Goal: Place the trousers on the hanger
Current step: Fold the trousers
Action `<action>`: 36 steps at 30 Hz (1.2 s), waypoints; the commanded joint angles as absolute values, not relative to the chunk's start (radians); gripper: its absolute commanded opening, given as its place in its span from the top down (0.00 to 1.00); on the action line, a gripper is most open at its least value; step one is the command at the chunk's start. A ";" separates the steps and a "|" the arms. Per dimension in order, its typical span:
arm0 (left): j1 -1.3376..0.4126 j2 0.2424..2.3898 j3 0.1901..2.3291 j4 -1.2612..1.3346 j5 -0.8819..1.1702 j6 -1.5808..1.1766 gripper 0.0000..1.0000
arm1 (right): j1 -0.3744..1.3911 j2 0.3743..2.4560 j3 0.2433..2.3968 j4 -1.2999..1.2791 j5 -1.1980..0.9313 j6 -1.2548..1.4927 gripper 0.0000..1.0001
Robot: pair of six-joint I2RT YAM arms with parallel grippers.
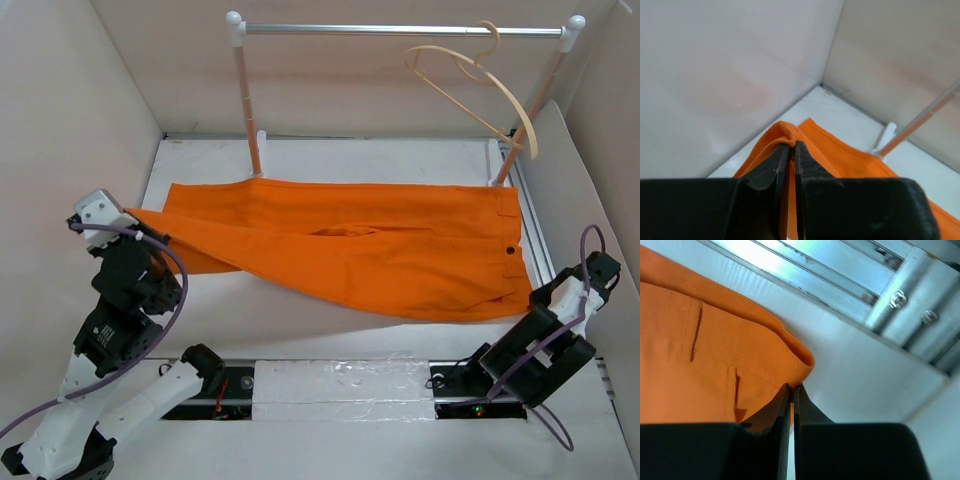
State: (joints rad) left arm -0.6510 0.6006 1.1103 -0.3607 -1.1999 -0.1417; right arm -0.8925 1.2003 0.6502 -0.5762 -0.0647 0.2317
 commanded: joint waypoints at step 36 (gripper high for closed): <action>-0.224 1.165 1.227 -0.451 -0.934 -0.446 1.00 | -0.611 1.410 1.279 -0.586 0.059 0.052 1.00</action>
